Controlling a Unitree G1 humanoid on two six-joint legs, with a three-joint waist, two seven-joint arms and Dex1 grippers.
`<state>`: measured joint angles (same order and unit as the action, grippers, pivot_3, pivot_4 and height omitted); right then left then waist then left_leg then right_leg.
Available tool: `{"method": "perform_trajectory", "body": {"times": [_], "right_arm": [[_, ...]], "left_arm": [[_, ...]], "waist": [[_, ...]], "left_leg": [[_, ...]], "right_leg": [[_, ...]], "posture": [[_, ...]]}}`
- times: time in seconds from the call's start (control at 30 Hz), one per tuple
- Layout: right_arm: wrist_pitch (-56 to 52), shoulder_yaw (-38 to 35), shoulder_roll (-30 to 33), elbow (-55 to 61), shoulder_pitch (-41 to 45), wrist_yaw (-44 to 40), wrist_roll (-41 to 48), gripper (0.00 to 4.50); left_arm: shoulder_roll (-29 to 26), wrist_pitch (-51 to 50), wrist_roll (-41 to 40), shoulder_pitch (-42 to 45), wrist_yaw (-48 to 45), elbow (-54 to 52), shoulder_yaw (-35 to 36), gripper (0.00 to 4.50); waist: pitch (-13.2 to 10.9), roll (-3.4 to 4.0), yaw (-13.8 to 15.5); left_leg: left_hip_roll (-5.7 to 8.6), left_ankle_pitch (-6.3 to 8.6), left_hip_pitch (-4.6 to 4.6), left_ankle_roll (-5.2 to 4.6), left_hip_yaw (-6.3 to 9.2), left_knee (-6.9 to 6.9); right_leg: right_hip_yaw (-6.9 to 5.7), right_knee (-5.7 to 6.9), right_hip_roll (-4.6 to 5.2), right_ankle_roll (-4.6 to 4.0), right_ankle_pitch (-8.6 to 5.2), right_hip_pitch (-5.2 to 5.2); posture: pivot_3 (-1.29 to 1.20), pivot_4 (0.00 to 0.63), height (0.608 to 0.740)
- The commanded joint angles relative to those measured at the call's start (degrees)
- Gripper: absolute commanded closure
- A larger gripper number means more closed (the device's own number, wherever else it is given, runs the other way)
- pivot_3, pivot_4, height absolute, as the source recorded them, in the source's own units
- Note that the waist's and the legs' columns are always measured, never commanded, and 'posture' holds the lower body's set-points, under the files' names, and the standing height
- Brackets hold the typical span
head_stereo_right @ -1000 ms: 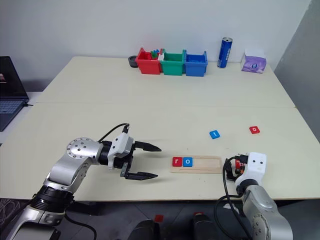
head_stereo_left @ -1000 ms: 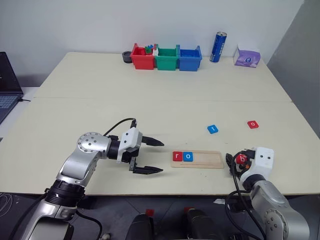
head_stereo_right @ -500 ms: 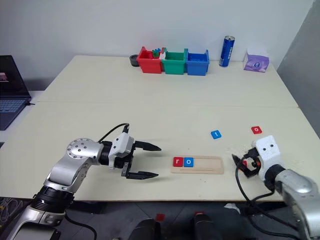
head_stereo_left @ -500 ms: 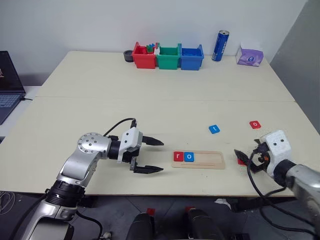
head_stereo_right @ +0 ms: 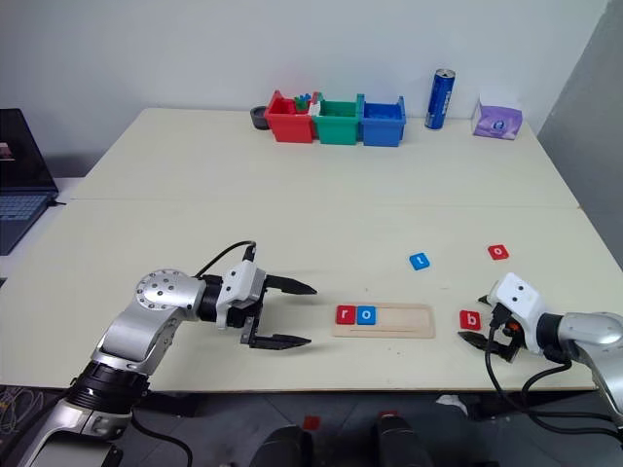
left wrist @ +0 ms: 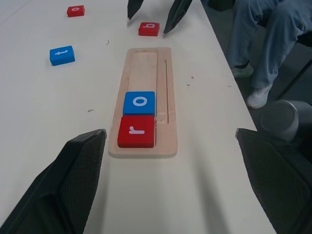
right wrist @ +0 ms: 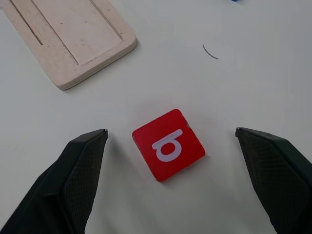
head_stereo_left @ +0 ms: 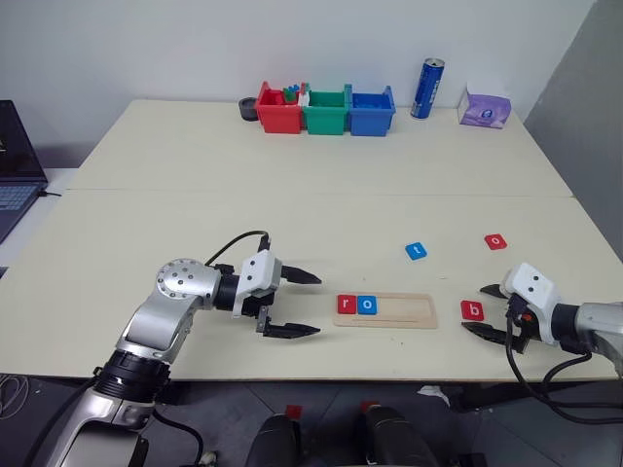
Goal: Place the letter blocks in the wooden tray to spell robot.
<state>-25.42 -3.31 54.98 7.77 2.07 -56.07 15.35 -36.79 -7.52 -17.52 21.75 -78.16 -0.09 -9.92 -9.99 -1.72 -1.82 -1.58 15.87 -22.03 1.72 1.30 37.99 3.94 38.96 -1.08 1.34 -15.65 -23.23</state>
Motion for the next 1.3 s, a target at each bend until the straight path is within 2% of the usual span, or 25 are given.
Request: {"method": "perform_trajectory", "body": {"times": [0.03, 0.1, 0.2, 0.43, 0.57, 0.73, 1.03, 1.3], "right_arm": [[0.22, 1.39, 1.30, -2.45, 2.89, -3.92, -0.12, 0.04], [-0.26, 2.07, 1.19, -3.63, 4.05, -4.83, -0.18, 0.04], [0.00, 3.35, 1.19, -5.30, 5.69, -5.93, -1.00, 0.66], [-1.97, 2.34, 2.09, -1.85, 7.64, -7.70, 0.55, 3.12], [-7.61, 2.19, 1.27, 7.42, 9.70, -7.40, 4.45, 3.12], [-12.27, 8.09, -1.50, 14.38, 14.52, -4.83, 3.86, 3.12], [-12.62, 19.43, -6.05, 12.47, 21.21, -3.71, -1.74, 3.12], [-10.23, 23.41, -8.19, 9.23, 23.93, -4.53, -4.70, 3.12]], "left_arm": [[-0.38, 1.46, 0.04, -0.11, 0.10, -0.93, 0.21, 0.00], [-0.31, 1.76, 0.15, -0.11, 0.37, -0.71, 0.34, 0.00], [-0.45, 1.82, 0.14, -0.19, 0.41, -0.65, 0.49, 0.00], [-1.52, 1.36, 0.30, -0.78, 0.63, 0.19, 1.34, 0.00], [-2.12, 1.62, 0.57, -1.01, 0.91, 0.75, 1.36, 0.00], [-2.54, 2.65, 0.61, -2.03, 0.93, 1.00, 1.52, 0.00], [-1.95, 5.67, 1.25, -2.38, 1.13, 3.35, 0.83, 0.00], [-1.57, 5.96, 1.62, -3.89, 2.16, 2.01, 0.64, 0.00]], "waist": [[0.00, 0.00, 0.02], [0.00, 0.00, 0.02], [-0.01, 0.01, 0.03], [-0.01, 0.02, 0.03], [-0.05, 0.09, -0.11], [-0.05, 0.08, 0.00], [-0.06, 0.08, 0.12], [-0.06, 0.09, 0.06]], "left_leg": [[0.00, 0.00, 0.00, 0.00, 0.00, 0.00], [0.00, 0.00, 0.00, 0.00, 0.00, 0.01], [-0.01, 0.00, 0.00, 0.00, -0.01, 0.01], [-0.03, 0.00, 0.00, 0.00, 0.01, 0.02], [-0.04, 0.00, 0.03, 0.00, 0.05, 0.02], [-0.06, 0.00, 0.02, 0.00, 0.10, 0.02], [-0.03, 0.00, -0.03, 0.00, 0.09, 0.04], [-0.05, 0.00, -0.04, 0.00, 0.10, 0.04]], "right_leg": [[0.00, 0.00, 0.00, 0.00, 0.00, 0.00], [0.00, 0.00, 0.01, 0.00, 0.00, 0.00], [0.01, 0.01, 0.02, 0.00, 0.00, 0.00], [-0.01, 0.02, 0.03, -0.01, 0.01, 0.00], [0.01, 0.05, 0.02, 0.00, 0.01, 0.00], [-0.05, 0.04, 0.02, 0.00, 0.01, 0.00], [-0.07, 0.03, 0.10, 0.00, 0.01, -0.02], [-0.13, 0.04, 0.11, -0.07, 0.04, -0.04]], "posture": [[0.00, 0.150, 0.740], [0.00, 0.150, 0.740], [0.00, 0.150, 0.740], [0.00, 0.150, 0.740], [0.00, 0.150, 0.740], [0.00, 0.150, 0.740], [0.00, 0.150, 0.740], [0.00, 0.150, 0.740]]}}
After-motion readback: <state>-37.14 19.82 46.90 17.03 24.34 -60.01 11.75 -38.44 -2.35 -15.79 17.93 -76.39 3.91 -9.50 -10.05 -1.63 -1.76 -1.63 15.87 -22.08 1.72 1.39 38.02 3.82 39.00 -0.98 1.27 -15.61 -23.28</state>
